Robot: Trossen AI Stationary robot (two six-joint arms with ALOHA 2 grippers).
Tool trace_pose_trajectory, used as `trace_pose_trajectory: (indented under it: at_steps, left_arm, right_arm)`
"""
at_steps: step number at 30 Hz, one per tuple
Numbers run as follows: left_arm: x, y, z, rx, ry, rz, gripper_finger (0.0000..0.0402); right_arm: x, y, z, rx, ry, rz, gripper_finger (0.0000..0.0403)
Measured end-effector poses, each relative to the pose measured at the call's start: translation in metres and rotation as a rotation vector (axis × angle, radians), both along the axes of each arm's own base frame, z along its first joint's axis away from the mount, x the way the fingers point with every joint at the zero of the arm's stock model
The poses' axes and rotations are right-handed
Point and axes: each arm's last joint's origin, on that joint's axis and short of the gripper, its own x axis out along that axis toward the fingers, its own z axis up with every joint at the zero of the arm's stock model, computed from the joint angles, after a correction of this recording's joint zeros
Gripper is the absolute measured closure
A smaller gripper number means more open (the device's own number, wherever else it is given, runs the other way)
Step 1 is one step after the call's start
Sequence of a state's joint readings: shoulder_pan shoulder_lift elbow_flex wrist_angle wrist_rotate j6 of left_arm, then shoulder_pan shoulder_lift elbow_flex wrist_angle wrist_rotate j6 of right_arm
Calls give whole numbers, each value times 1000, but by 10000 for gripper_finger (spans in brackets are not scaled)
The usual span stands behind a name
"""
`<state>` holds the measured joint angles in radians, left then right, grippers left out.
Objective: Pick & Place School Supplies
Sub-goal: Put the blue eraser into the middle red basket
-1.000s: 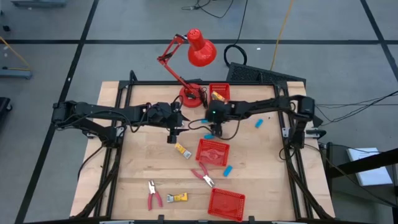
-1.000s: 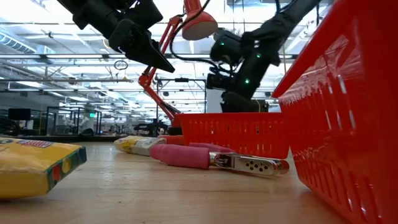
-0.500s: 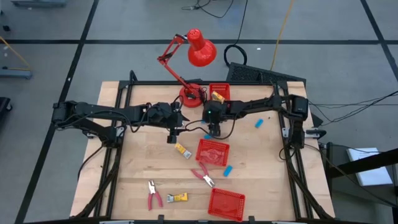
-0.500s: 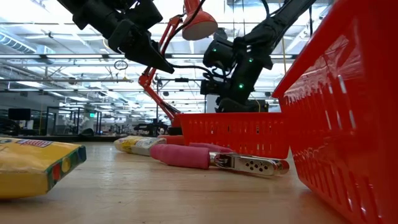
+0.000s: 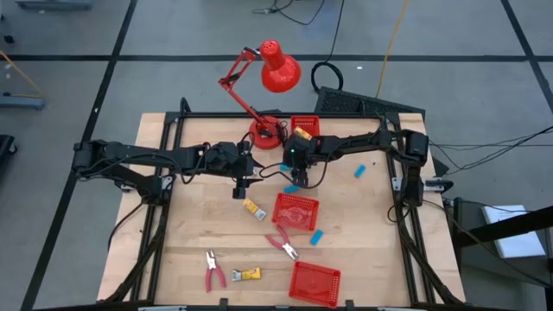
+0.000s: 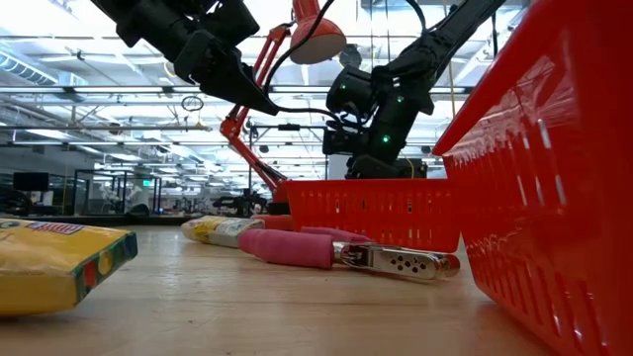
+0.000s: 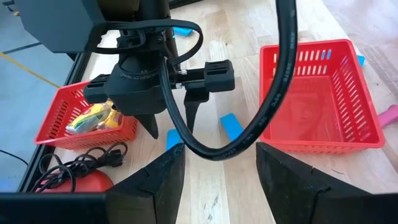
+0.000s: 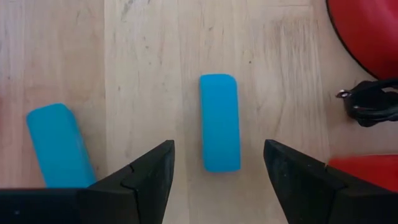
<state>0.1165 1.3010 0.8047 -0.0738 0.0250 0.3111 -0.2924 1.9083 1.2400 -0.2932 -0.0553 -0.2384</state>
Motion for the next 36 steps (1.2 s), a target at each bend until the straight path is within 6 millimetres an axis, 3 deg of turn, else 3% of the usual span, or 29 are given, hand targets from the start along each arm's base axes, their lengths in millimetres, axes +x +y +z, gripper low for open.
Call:
trace_pose_trajectory:
  at_steps: [9, 17, 20, 25, 29, 36]
  left_arm:
    - [0, 0, 0, -2, 0, 1, 204]
    - [0, 0, 0, -2, -1, 1, 204]
    - [0, 0, 0, -2, 0, 1, 204]
    - [0, 0, 0, -1, 0, 2, 204]
    - [0, 0, 0, -1, 0, 2, 204]
    - [0, 0, 0, -3, 3, 3, 204]
  right_arm:
    - [3, 0, -8, 30, -10, 28, 169]
    - [7, -1, -25, 43, 21, 34, 220]
    - [6, -1, -25, 36, 25, 45, 254]
    - [4, 0, -24, 30, 45, 59, 360]
    - [7, 6, -24, 20, 37, 72, 360]
    - [7, 29, 4, -42, -15, 103, 361]
